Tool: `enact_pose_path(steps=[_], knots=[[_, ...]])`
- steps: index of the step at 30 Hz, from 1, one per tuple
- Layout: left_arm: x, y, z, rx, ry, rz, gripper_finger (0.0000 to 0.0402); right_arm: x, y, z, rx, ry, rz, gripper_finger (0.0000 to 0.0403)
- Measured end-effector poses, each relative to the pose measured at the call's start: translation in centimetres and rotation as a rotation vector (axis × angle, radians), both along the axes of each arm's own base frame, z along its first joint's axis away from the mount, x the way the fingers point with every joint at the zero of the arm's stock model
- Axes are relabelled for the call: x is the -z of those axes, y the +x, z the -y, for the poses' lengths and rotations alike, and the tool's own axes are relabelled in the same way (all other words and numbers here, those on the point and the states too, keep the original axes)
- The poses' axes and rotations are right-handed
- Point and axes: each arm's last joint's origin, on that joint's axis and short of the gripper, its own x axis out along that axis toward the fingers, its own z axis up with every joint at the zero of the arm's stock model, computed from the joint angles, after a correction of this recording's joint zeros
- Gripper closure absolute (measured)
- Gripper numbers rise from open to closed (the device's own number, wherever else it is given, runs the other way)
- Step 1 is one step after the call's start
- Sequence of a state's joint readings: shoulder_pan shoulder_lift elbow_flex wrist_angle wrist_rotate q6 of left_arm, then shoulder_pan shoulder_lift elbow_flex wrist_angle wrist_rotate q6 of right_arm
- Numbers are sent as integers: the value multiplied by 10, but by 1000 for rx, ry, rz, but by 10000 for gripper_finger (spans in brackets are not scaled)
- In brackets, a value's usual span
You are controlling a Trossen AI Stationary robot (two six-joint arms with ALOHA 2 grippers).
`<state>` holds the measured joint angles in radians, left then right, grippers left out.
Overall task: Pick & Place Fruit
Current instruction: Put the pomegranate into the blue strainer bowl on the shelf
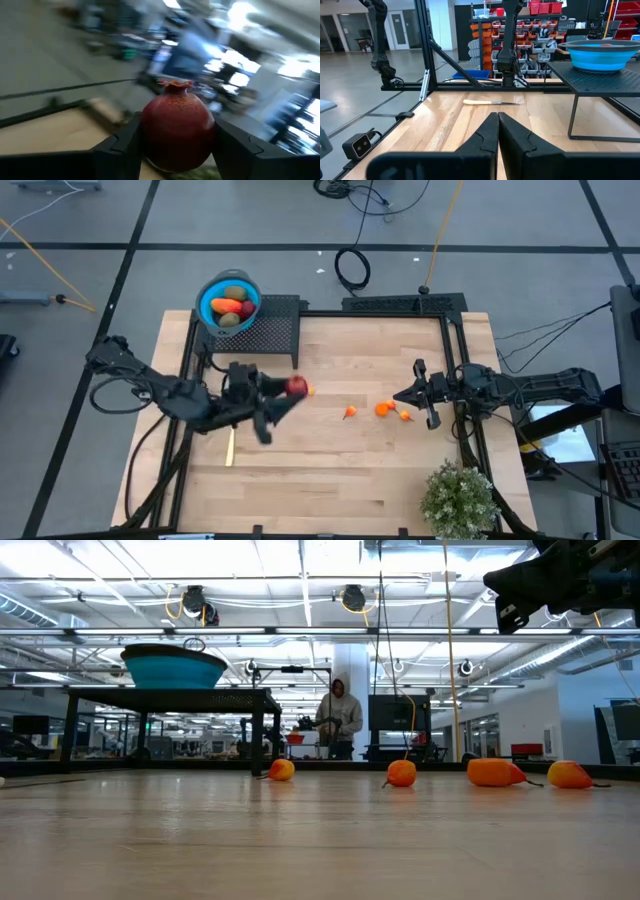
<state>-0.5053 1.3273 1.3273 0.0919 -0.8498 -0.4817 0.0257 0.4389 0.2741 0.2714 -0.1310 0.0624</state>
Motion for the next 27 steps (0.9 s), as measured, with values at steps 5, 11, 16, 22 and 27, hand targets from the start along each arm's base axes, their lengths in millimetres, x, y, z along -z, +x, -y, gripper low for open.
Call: enact_pose_path(steps=[5,11,16,22,27], knots=[[9,-3,-18,-194,-56,-75,205,0,0,0,0,0,0,399],[12,-9,-54,-331,-71,-145,203,0,0,0,0,0,0,399],[14,-18,-89,-393,-57,-237,202,0,0,0,0,0,0,399],[20,-30,-132,-451,-73,-367,202,0,0,0,0,3,0,399],[30,-43,-166,-497,-115,-507,202,0,0,0,0,3,0,399]])
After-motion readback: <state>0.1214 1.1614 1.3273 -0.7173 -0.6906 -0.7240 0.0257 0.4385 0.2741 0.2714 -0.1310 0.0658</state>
